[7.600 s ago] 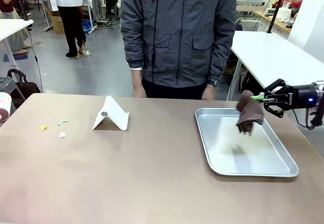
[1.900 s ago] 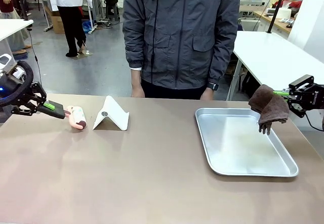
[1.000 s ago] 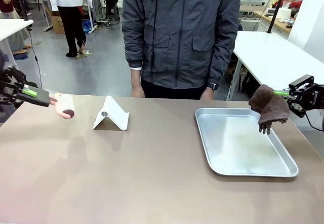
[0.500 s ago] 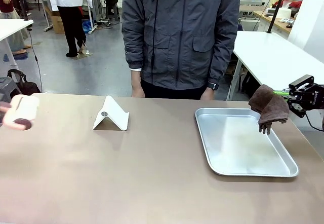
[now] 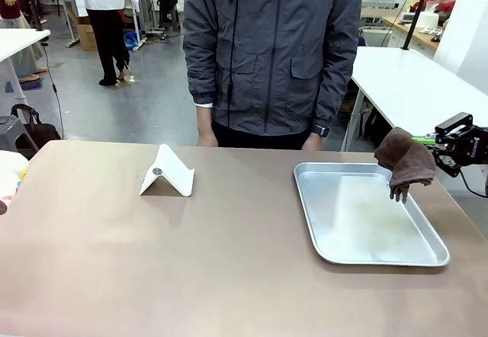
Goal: Clean the surface of the table.
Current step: Clean the area not pointed to by the person, then return the Lint Roller and towel to their original positions.
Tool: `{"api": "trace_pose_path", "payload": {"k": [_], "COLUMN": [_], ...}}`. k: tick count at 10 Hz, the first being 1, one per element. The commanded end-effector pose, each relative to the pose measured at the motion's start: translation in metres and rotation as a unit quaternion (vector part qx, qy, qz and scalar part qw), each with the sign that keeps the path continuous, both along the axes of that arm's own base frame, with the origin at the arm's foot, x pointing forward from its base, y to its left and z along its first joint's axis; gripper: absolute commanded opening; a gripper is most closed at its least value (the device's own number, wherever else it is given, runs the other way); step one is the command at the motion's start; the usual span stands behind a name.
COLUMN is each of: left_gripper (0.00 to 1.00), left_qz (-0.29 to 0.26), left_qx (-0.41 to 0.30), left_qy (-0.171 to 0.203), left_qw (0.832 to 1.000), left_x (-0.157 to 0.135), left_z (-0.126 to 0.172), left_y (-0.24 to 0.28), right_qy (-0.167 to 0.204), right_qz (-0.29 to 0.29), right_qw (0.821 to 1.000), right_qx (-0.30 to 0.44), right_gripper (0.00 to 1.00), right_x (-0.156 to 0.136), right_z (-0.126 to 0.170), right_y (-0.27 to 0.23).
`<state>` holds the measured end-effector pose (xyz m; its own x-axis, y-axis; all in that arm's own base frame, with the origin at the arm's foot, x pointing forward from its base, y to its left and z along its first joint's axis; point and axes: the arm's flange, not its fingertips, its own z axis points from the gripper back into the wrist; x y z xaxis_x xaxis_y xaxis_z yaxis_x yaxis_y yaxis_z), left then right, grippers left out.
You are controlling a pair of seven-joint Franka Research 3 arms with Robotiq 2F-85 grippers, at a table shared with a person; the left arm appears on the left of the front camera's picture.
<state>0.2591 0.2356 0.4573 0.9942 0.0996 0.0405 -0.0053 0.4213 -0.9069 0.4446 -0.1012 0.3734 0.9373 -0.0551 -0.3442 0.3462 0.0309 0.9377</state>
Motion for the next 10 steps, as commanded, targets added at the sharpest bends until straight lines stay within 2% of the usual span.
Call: {"api": "trace_pose_path", "payload": {"k": [1,10], "left_gripper": [0.22,0.22], "left_qz": [0.013,0.013], "left_qx": [0.010,0.010], "left_qy": [-0.003,-0.003], "left_qw": [1.000,1.000], "left_x": [-0.0023,-0.0023], "left_z": [0.0131,0.0131], "left_y": [-0.0014,-0.0014], "right_qy": [0.000,0.000], "right_qz": [-0.003,-0.003], "right_qw": [1.000,1.000], "right_qx": [-0.004,-0.004], "right_gripper": [0.11,0.11], "right_x": [0.0006,0.0006], "right_z": [0.0029,0.0029], "right_y": [0.0011,0.0011]}}
